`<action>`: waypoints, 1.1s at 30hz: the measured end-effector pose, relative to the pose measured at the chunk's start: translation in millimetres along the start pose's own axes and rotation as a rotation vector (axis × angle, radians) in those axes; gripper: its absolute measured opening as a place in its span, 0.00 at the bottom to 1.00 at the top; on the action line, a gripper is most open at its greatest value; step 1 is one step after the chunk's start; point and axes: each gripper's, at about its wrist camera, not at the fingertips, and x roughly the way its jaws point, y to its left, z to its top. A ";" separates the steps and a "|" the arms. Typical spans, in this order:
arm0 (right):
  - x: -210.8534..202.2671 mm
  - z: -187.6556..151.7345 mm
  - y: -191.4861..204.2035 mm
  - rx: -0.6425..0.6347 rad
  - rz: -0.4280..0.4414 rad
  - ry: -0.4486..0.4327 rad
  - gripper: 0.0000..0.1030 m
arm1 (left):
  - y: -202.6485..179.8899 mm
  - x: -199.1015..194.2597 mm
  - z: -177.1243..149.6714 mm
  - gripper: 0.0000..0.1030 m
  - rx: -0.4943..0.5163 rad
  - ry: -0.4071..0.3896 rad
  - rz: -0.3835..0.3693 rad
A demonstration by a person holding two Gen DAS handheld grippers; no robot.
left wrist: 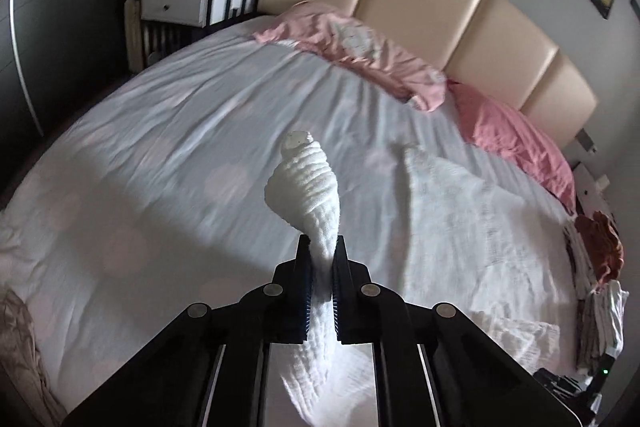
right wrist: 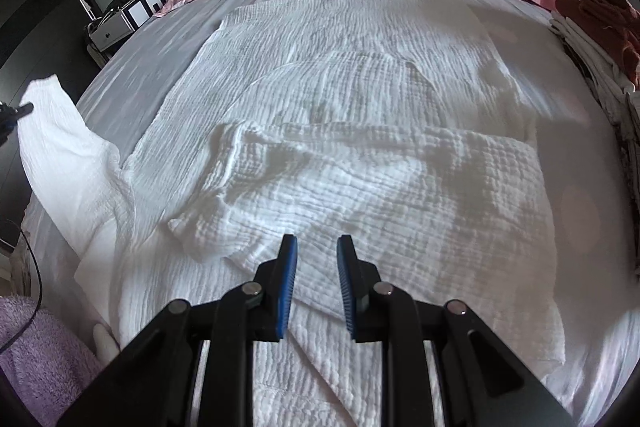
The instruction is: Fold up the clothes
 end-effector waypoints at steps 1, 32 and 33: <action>-6.3 0.4 -3.5 0.004 -0.003 0.004 0.20 | -18.2 -8.3 5.0 0.09 0.024 -0.007 -0.026; -25.9 -18.9 -154.5 0.336 0.147 0.092 0.20 | -347.5 110.5 -206.1 0.36 0.470 0.481 -0.377; -24.6 -18.7 -155.4 0.340 0.150 0.094 0.20 | -343.7 108.2 -205.4 0.42 0.466 0.482 -0.381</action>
